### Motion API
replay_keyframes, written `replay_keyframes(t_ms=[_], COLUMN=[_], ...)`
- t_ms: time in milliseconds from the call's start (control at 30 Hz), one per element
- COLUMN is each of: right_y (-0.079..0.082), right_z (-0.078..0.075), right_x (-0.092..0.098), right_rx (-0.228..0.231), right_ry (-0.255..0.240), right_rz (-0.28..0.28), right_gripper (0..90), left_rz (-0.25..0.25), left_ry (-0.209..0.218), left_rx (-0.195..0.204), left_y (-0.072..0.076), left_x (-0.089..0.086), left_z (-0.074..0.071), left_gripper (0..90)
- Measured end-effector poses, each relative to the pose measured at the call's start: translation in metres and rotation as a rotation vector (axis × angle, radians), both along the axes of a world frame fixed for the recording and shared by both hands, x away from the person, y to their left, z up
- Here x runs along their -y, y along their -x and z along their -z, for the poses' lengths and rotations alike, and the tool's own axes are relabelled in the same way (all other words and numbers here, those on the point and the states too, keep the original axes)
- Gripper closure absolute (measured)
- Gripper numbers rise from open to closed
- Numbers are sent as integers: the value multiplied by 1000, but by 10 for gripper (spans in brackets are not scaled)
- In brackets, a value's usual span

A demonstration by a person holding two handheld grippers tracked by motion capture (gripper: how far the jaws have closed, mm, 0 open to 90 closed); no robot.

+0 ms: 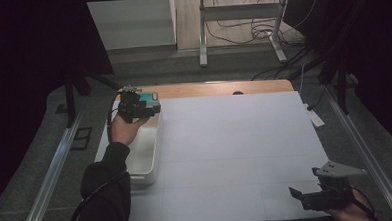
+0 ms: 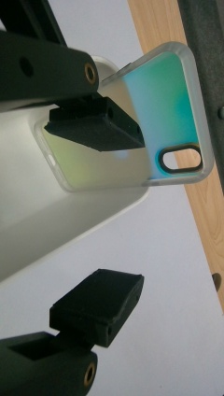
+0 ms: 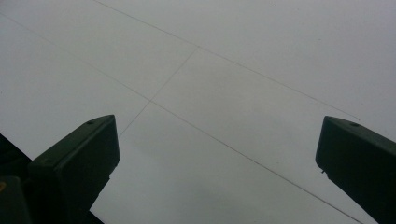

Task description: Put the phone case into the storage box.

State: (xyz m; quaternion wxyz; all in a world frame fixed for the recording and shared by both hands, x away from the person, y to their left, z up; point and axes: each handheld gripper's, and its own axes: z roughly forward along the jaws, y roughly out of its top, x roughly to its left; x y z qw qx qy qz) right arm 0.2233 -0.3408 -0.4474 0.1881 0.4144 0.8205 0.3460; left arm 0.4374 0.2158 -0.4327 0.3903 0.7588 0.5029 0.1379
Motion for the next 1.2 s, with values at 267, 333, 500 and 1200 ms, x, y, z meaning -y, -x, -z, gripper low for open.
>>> replay_keyframes(t_ms=[267,333,500,1200], right_y=[0,0,0,0], right_z=[0,0,0,0], right_x=[0,0,0,0], right_rx=[-1,-1,-2,-1], right_ry=[2,2,1,-2], right_rz=[-1,-1,0,5], right_gripper=[0,0,0,0], left_rz=[6,8,9,23], left_ry=[6,13,17,24], left_rx=[-1,-2,-1,-4], left_y=[2,2,3,13], left_x=[0,0,0,-6], left_z=[-3,-4,-5,-9], left_gripper=[214,196,142,3])
